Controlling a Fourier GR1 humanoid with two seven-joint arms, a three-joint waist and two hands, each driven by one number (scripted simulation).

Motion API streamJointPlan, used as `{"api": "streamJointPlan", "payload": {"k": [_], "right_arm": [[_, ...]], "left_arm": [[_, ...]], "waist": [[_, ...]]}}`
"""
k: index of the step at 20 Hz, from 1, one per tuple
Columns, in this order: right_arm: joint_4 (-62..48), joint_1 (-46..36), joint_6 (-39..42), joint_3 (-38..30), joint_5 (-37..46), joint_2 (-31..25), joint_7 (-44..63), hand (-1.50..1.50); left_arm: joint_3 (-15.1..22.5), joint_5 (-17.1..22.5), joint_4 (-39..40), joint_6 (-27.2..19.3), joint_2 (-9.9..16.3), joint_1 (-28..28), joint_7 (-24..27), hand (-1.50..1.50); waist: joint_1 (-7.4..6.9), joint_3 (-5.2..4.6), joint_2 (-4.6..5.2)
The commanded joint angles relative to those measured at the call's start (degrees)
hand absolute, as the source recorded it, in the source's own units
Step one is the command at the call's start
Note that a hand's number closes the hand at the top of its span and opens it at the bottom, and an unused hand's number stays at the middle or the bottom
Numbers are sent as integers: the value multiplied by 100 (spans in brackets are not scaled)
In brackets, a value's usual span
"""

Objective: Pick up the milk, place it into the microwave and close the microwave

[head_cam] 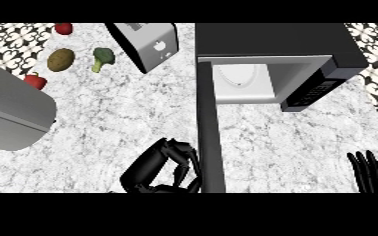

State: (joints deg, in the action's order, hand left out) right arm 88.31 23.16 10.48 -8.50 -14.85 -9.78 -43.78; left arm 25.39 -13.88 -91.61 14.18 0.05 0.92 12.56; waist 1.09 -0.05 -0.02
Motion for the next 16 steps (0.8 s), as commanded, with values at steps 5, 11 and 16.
{"api": "streamJointPlan", "payload": {"k": [5,11,16], "right_arm": [[985,800,314,-183,-164,-191,-4,-150],[1443,544,631,-299,-575,-460,460,-150],[1802,438,803,-217,-793,-642,849,-150]], "left_arm": [[1625,15,1644,-1481,-4,1331,113,150],[2551,1310,2684,-2504,-3,2399,-375,150],[3463,2001,2976,-2951,-3,2857,-673,150]], "waist": [[141,-4,13],[232,-5,46],[478,-13,81]]}}
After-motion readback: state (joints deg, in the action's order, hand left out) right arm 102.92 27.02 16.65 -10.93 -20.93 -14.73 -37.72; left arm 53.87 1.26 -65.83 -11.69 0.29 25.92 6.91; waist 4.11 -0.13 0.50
